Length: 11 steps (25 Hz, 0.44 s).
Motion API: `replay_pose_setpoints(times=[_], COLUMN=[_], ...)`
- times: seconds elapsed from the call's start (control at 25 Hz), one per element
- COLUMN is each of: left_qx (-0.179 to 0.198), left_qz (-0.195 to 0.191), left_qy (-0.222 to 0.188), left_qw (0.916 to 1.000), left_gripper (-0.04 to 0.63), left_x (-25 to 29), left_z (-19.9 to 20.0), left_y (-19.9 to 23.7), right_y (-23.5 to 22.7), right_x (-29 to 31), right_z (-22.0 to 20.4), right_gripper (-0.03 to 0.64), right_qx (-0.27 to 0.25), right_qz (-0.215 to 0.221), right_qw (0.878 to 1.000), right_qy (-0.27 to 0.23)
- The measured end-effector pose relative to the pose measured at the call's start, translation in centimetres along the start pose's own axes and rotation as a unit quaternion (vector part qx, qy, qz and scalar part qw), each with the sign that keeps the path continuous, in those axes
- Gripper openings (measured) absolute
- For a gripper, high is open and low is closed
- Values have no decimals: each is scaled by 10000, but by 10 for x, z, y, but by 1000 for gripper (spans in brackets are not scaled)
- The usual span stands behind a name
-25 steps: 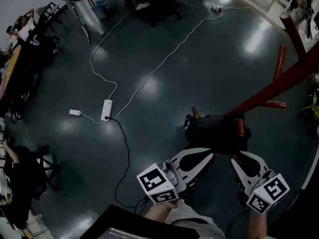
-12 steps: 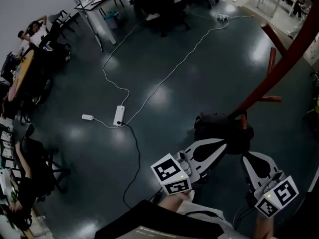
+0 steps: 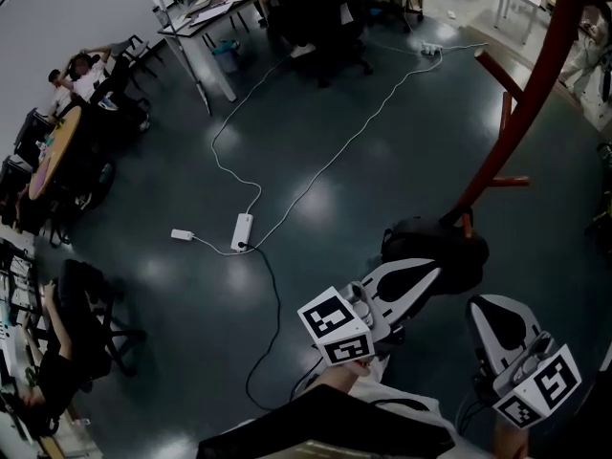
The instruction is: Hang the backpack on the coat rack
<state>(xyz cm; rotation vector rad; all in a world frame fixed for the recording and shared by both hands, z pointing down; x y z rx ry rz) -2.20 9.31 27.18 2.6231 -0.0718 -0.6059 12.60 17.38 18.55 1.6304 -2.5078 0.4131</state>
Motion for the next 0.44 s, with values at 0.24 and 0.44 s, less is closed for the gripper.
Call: replay_pose_setpoints(times=[0.24,0.44], left_qx=[79,85], left_qz=[8,23], left_qy=[-24,-44], left_qw=[10000,10000], left_gripper=[8,8], left_x=[-3,-9], left_z=[4,1], left_y=[-18,-28], right_y=[20,28], right_x=[-17,-24], right_z=[0,-6], right_gripper=[17,17], right_qx=[41,45], right_qz=[119,144], right_qw=[9998,9999], right_qy=[-122,-78])
Point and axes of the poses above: the fingertips, and each gripper's own axes: x forward along the fingers, y to its left, z out of its top, the point moved 8 cm from there along -x, backward along the fingers, and after that the axes turned 15 degrees about -z, right-handed, at the moved point
